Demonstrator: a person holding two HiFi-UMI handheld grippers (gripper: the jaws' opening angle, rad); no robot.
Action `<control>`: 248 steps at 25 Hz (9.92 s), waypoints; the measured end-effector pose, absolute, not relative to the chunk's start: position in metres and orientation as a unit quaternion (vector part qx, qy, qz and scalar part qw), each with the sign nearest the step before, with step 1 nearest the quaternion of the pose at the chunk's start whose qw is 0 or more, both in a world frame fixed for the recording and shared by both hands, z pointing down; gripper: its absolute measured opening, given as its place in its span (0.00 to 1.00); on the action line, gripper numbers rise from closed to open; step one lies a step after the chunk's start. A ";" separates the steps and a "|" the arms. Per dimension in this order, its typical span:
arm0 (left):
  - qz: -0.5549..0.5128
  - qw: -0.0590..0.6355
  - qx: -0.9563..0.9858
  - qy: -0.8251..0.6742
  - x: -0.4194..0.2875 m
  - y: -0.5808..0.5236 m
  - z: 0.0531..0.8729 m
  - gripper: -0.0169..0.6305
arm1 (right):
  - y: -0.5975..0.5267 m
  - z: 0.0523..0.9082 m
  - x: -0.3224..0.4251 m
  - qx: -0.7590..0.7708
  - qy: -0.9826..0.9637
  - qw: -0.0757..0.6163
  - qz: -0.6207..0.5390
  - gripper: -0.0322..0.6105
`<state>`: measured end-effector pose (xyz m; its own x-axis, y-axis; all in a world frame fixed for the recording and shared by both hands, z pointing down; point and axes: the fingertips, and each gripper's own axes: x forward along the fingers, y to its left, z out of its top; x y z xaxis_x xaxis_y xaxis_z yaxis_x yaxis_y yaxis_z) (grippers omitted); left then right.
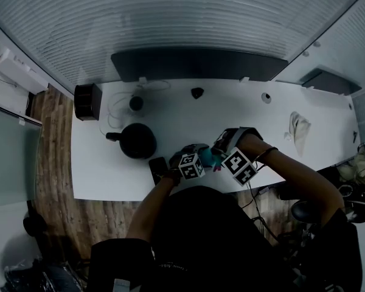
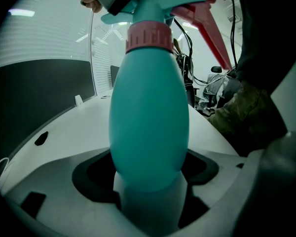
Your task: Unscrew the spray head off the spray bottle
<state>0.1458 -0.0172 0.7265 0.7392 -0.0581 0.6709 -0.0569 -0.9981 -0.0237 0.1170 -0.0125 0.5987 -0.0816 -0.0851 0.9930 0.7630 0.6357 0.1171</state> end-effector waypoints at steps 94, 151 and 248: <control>-0.470 0.053 -0.881 0.030 0.111 -0.042 0.694 0.60 | -0.028 0.574 0.126 -0.081 -0.748 0.576 -0.320 0.19; -0.420 -0.044 -0.900 -0.107 0.111 0.022 0.703 0.60 | 0.007 0.564 0.119 -0.215 -0.646 0.609 -0.406 0.15; -0.407 0.109 -0.882 0.212 0.086 -0.061 0.682 0.60 | -0.019 0.552 0.113 0.171 -0.803 0.365 0.439 0.32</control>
